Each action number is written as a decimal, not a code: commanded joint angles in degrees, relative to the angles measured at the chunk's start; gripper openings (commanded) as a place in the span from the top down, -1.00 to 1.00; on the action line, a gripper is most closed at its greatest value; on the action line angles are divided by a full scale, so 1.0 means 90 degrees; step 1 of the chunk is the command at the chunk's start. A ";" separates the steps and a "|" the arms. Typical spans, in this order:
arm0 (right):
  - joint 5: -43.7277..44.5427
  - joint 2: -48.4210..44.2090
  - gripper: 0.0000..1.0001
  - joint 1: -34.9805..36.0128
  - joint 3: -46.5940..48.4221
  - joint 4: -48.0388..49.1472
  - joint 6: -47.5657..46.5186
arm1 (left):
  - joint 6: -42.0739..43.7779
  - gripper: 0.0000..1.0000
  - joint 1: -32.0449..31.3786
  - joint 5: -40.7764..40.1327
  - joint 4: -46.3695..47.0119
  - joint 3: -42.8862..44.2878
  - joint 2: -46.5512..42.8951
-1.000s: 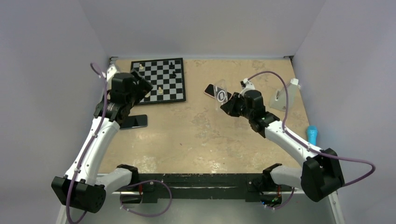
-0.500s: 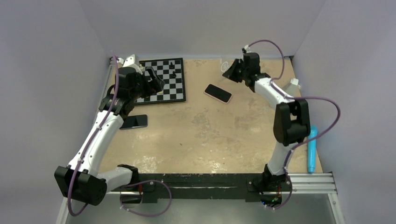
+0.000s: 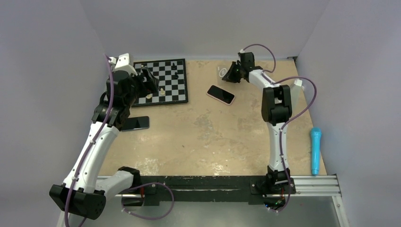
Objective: Take the phone out of the phone case
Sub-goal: Place the phone case at the center of the board, then pick up the phone at the center of the board.
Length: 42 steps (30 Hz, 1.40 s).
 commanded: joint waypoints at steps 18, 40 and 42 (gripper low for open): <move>0.0099 -0.0631 -0.75 -0.0075 -0.0062 -0.0821 -0.1329 | -0.0212 -0.72 0.0525 0.0986 0.0255 0.0136 0.0345; 0.2367 -0.0894 -0.86 0.1584 -0.1063 -0.1541 -0.2594 | -0.0290 -0.72 0.0543 0.1354 0.0382 0.0067 0.0570; 0.2407 -0.0842 -0.87 0.1643 -0.0934 -0.1588 -0.2629 | -0.0298 -0.72 0.0543 0.1430 0.0399 0.0067 0.0588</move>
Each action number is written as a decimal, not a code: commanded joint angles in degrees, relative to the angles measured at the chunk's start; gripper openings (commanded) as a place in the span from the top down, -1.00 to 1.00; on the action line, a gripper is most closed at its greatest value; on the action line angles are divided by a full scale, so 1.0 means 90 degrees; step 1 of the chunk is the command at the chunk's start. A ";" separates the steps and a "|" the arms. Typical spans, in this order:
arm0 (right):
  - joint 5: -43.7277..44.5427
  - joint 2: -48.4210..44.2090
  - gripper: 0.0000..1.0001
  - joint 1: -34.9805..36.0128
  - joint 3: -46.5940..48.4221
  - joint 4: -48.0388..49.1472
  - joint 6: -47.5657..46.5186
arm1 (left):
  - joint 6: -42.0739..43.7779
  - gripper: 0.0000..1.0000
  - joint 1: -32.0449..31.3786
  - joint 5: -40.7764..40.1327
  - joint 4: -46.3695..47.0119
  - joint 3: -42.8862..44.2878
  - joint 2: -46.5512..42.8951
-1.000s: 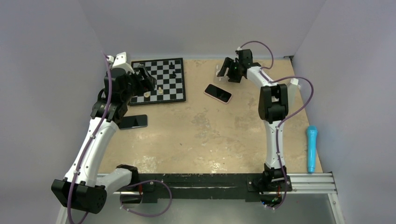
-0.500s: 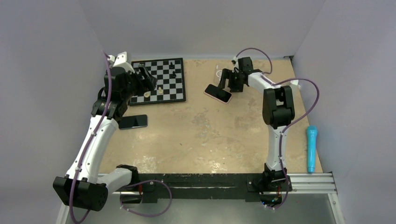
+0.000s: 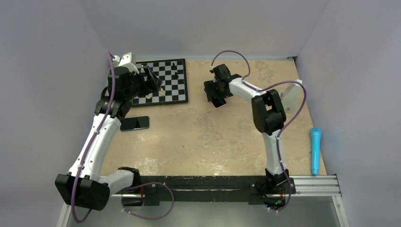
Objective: Take the phone out of the phone case
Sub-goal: Pick up the phone at the center of the board.
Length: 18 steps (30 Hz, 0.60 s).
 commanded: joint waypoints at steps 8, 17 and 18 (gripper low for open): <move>0.1015 0.0795 -0.89 0.0330 0.1196 -0.0884 -0.0308 | -0.0084 -0.72 0.0045 0.0211 0.0307 0.0058 0.0069; 0.1059 0.1125 -0.68 0.0486 0.1312 -0.0997 -0.0363 | -0.0332 -0.58 0.0094 0.0535 0.0302 0.0102 0.0249; 0.0973 0.1094 -0.57 0.0479 0.1234 -0.0981 -0.0351 | -0.0338 -0.59 0.0094 0.0570 0.0320 0.0098 0.0268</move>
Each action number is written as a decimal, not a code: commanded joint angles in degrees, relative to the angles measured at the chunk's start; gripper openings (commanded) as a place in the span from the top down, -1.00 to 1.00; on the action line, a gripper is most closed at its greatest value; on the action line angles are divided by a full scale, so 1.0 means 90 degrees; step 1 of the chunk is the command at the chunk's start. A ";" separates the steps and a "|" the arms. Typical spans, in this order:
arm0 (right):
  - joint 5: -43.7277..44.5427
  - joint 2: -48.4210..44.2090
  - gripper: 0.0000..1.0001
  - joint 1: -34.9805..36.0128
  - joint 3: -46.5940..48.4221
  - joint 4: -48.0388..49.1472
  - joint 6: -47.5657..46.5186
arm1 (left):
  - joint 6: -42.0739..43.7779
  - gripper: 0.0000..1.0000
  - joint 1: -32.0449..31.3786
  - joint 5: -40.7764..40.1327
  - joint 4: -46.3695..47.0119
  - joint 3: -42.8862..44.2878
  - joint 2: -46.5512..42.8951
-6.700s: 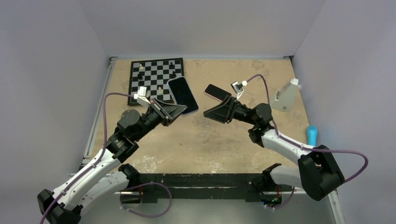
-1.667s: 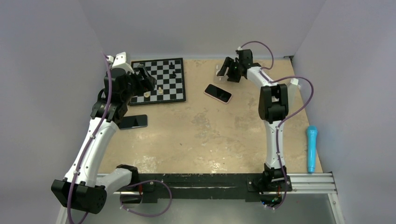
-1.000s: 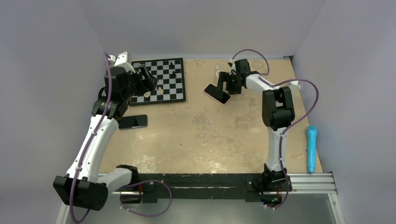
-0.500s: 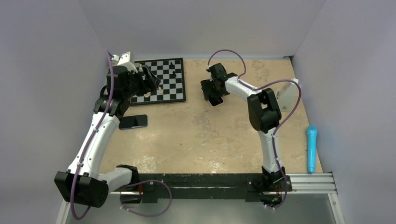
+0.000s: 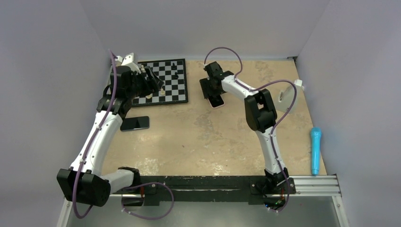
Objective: Take the phone out of the phone case
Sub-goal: Pick up the phone at the center of the board.
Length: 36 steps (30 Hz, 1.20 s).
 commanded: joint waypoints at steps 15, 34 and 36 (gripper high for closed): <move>-0.0627 -0.2138 1.00 0.0035 -0.3304 0.2691 0.0371 | -0.0919 -0.89 0.0208 0.1930 0.1025 -0.0044 0.0762; -0.2045 -0.4621 1.00 0.0454 -0.5670 0.6250 0.3207 | -0.1640 -0.46 -0.0018 0.3267 0.1827 -0.0134 0.1779; -0.2026 -0.4659 1.00 0.0589 -0.5538 0.6226 0.3288 | -0.1439 -0.46 -0.0115 0.3068 0.1571 -0.0046 0.1807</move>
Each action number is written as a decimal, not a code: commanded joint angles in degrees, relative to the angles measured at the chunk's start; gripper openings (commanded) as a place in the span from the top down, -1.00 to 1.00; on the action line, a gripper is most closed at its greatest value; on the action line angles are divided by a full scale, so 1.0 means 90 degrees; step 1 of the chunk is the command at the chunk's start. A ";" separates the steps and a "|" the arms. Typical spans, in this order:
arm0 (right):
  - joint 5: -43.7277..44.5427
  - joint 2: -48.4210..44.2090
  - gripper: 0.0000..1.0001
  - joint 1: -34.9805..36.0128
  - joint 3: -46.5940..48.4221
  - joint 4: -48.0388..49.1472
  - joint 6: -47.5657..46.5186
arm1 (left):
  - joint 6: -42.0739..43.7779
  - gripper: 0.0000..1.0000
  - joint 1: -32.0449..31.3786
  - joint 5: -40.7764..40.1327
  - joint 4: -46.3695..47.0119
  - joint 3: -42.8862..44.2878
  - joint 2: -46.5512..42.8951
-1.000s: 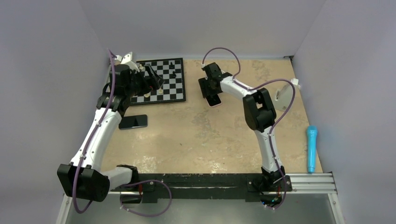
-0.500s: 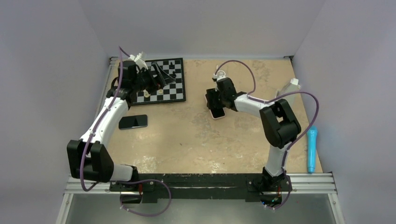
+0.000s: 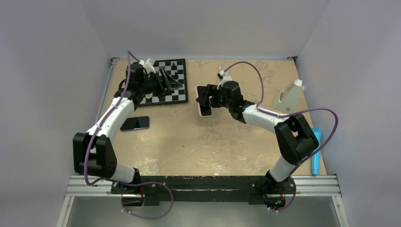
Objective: Take the phone out of the phone case
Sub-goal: Pick up the phone at the center of the board.
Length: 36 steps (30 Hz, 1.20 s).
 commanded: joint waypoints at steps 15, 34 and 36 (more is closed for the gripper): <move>0.0306 -0.0137 1.00 0.1145 0.1652 -0.0104 0.0792 | 0.1085 -0.37 -0.0576 -0.1101 -0.0995 0.0532 -0.0075; 0.0709 -0.0483 1.00 0.1312 0.1337 -0.0338 0.0929 | 0.0921 -0.56 -0.0577 -0.1079 -0.0680 0.0316 -0.0599; 0.0728 -0.0479 1.00 0.1346 0.1367 -0.0315 0.0952 | 0.0807 -0.43 -0.0580 -0.0955 -0.0601 0.0273 -0.0535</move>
